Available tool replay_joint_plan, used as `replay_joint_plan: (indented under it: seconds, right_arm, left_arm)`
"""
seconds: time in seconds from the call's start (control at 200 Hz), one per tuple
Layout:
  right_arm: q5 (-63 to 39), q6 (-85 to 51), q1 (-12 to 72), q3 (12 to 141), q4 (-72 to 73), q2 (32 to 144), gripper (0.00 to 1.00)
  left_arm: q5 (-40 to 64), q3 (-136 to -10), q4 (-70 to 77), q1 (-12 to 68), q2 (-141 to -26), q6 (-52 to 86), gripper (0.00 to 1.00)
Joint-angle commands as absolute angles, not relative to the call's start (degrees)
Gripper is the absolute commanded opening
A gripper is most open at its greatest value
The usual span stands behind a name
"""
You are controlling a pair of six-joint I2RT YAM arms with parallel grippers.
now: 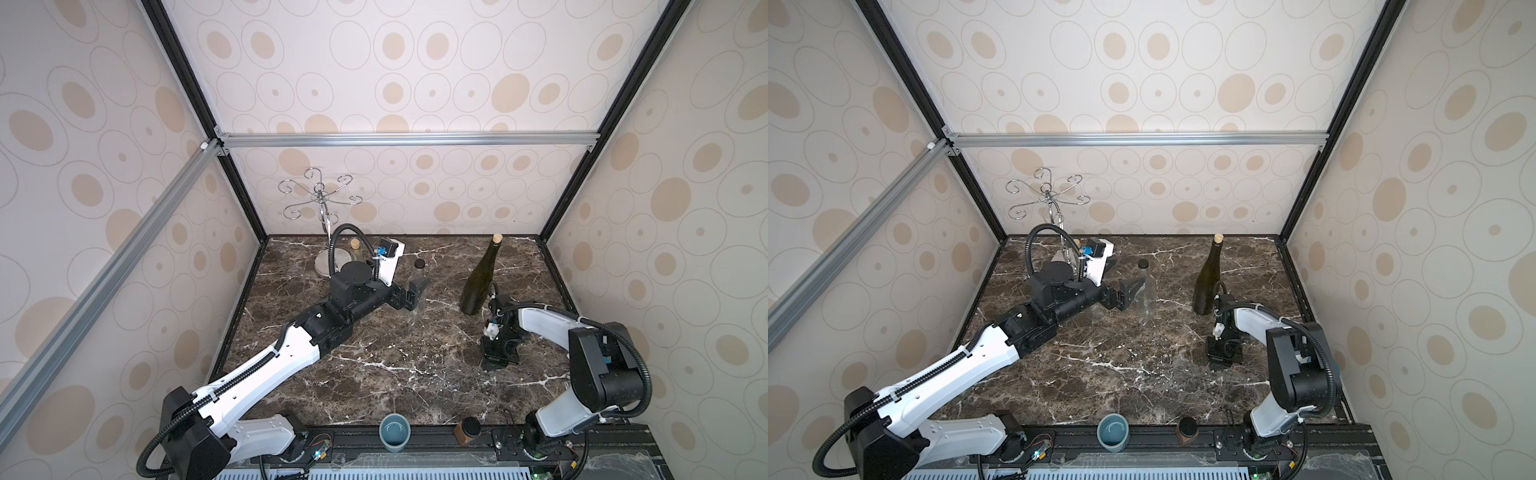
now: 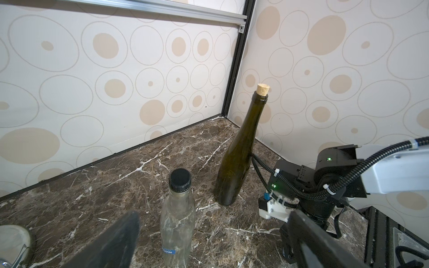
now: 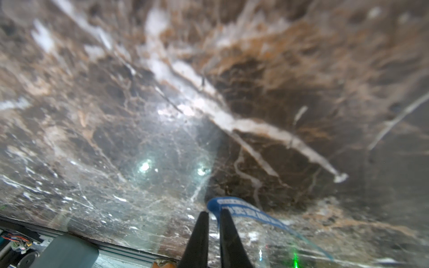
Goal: Remove the label from the bottle
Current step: Place the label at the center of the board.
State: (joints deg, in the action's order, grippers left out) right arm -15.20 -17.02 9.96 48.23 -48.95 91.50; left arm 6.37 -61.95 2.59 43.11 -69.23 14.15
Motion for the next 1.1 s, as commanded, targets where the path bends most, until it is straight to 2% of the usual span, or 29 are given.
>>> replay_joint_plan:
  seconds: [0.0,0.59,1.096]
  right_arm:
    - [-15.1,-16.3,10.3,49.4,-48.3,91.9,0.16]
    - [-15.6,-17.1,10.3,47.6,-47.3,89.0,0.23]
    - [-18.2,-19.2,10.3,44.6,-43.7,88.4,0.24]
  left_arm:
    - [7.0,-63.8,4.0,42.7,-69.4,15.0,1.0]
    - [6.9,-63.5,4.0,42.6,-68.7,15.1,1.0]
    - [6.9,-63.4,3.9,42.6,-68.5,15.2,1.0]
